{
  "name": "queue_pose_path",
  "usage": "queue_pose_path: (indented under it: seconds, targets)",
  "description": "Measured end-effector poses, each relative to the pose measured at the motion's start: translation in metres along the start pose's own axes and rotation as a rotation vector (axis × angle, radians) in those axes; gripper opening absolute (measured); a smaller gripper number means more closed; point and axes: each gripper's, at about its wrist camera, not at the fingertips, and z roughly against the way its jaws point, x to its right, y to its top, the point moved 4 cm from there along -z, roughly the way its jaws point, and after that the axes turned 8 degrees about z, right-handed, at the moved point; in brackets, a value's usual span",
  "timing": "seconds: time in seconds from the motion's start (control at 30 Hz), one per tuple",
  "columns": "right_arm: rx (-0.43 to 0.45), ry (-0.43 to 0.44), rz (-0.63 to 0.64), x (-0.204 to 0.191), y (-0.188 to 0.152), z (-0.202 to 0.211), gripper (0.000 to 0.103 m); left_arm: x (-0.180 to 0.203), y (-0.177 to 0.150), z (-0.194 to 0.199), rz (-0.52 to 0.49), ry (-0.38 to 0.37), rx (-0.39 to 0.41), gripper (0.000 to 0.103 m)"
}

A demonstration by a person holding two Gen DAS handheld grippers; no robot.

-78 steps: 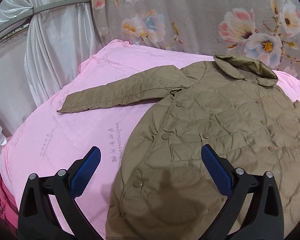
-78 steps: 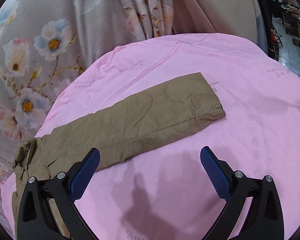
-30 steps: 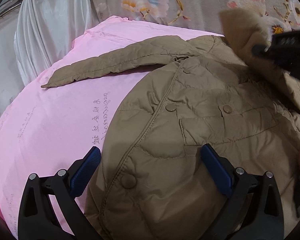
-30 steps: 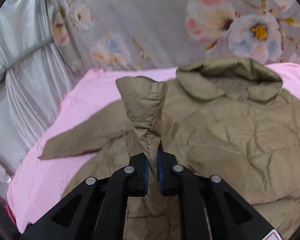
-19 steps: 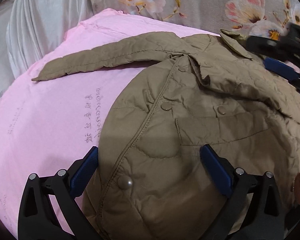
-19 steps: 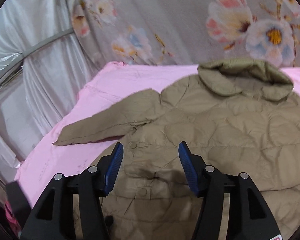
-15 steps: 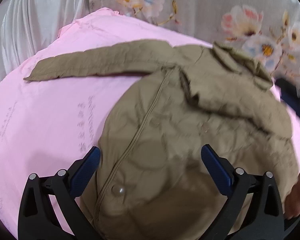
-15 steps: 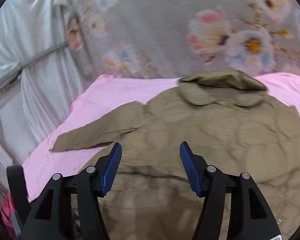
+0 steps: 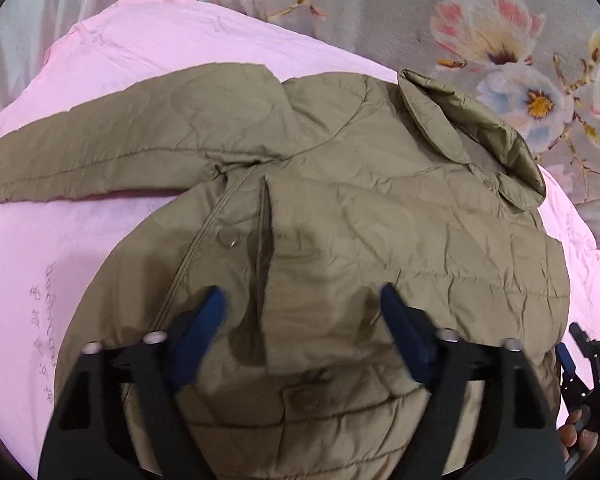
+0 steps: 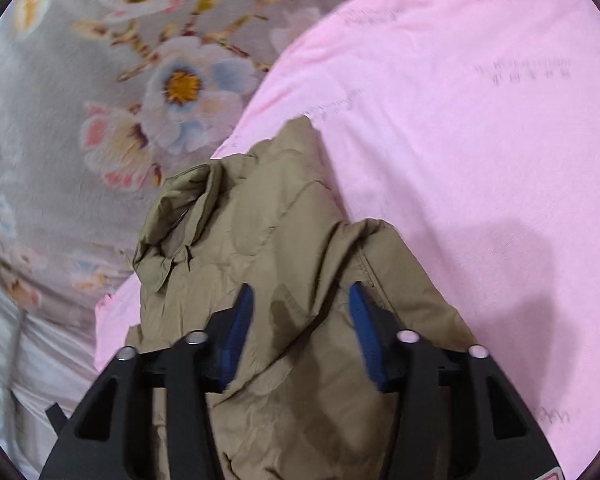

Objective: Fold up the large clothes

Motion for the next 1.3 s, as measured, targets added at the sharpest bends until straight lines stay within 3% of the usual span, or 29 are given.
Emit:
queue_pose_path:
  seconds: [0.03,0.1,0.13,0.2,0.27,0.33,0.47,0.53,0.63,0.7,0.77,0.8,0.87,1.0,1.17,1.3]
  targets:
    - [-0.003,0.007,-0.013,0.003,0.002,-0.005,0.028,0.006,0.004,-0.002,-0.012,0.005,0.001,0.047]
    - [-0.004,0.014,0.003,0.002,0.008,-0.013,0.007,0.014,0.011,-0.002,-0.038,0.039,0.029,0.027]
    - [0.010,0.008,0.023,-0.002,0.010,-0.014,0.006,0.016,0.014,-0.002,-0.052,0.057,0.045,0.010]
    - [0.095,0.010,0.083,-0.019,0.014,0.002,0.004,0.019,0.022,0.004,-0.070,0.043,0.076,0.004]
    - [0.173,0.019,0.146,-0.036,0.017,0.020,0.004,0.019,0.028,0.010,-0.085,0.049,0.116,0.001]
    - [0.187,-0.034,0.190,-0.043,0.017,0.021,0.004,0.018,0.029,0.006,-0.113,0.089,0.138,0.000]
    - [0.061,-0.185,0.199,-0.026,0.007,-0.013,0.004,0.007,0.017,-0.024,-0.148,0.160,0.100,0.000]
    - [0.006,-0.219,0.203,-0.018,0.001,-0.024,0.005,0.001,0.011,-0.037,-0.145,0.166,0.079,0.000]
    - [-0.003,-0.282,0.246,-0.022,-0.004,-0.023,0.007,0.001,0.006,-0.036,-0.165,0.188,0.110,0.000]
    - [0.028,-0.350,0.263,-0.031,-0.010,-0.011,0.012,0.003,0.004,-0.036,-0.180,0.204,0.124,0.000]
    - [0.147,-0.391,0.276,-0.049,-0.019,0.015,0.016,0.004,0.003,-0.035,-0.186,0.208,0.135,0.000]
    - [0.195,-0.373,0.315,-0.065,-0.027,0.025,0.016,0.004,0.002,-0.035,-0.186,0.209,0.137,0.000]
    - [0.209,-0.295,0.421,-0.103,-0.042,0.030,0.016,0.003,0.001,-0.034,-0.183,0.208,0.145,0.000]
    - [0.052,-0.144,0.582,-0.164,-0.077,-0.006,0.015,0.003,-0.002,-0.033,-0.178,0.204,0.153,0.000]
    - [-0.112,-0.174,0.642,-0.174,-0.116,-0.059,0.015,0.001,-0.001,-0.034,-0.165,0.189,0.151,0.000]
    - [-0.105,-0.197,0.657,-0.167,-0.127,-0.061,0.014,0.003,-0.002,-0.034,-0.173,0.201,0.155,0.000]
